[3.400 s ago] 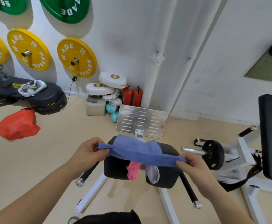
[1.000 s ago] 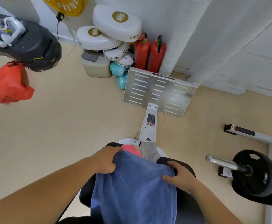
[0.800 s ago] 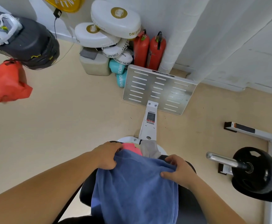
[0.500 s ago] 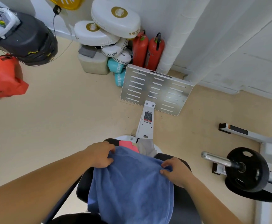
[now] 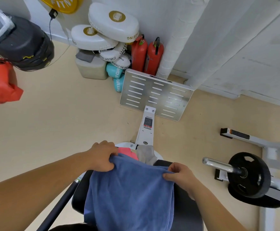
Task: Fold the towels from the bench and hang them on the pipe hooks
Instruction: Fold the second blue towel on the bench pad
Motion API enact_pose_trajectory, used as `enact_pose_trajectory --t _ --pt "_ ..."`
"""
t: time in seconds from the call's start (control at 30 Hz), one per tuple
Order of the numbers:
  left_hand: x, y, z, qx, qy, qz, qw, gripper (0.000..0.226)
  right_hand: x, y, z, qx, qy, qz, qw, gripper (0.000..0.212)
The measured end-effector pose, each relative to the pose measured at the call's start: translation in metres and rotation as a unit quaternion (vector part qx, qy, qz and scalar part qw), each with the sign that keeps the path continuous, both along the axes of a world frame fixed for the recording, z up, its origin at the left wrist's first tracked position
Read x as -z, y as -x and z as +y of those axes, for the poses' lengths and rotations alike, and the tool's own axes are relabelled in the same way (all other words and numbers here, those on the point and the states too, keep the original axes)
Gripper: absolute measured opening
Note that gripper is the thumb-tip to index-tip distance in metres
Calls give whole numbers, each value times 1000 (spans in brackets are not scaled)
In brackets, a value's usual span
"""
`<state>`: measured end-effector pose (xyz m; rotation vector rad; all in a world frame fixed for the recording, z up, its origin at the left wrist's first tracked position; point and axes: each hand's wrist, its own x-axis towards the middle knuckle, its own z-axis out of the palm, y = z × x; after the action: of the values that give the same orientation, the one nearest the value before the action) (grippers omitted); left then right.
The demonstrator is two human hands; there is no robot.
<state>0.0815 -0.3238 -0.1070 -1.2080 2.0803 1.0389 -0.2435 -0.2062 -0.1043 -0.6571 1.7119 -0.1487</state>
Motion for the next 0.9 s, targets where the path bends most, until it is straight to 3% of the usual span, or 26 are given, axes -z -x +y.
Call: enact_pose_trajectory --t 0.2,0.37,0.47,0.67,0.9 --pt "16 14 -4 -4 -46 -28 999 14 17 0 0 1 -4 12 1000 24" --pt "19 18 -2 -9 -24 -27 999 16 16 -6 -6 -21 11 19 1000 18" --pt "15 13 1 -26 -28 -16 999 5 13 -8 -10 -49 7 34 998 16" --pt "-4 5 2 -72 -30 17 997 24 -5 -12 -12 71 64 43 995 15" --pt "-71 -6 -1 -168 -68 127 975 11 -72 -13 11 124 170 26 977 16"
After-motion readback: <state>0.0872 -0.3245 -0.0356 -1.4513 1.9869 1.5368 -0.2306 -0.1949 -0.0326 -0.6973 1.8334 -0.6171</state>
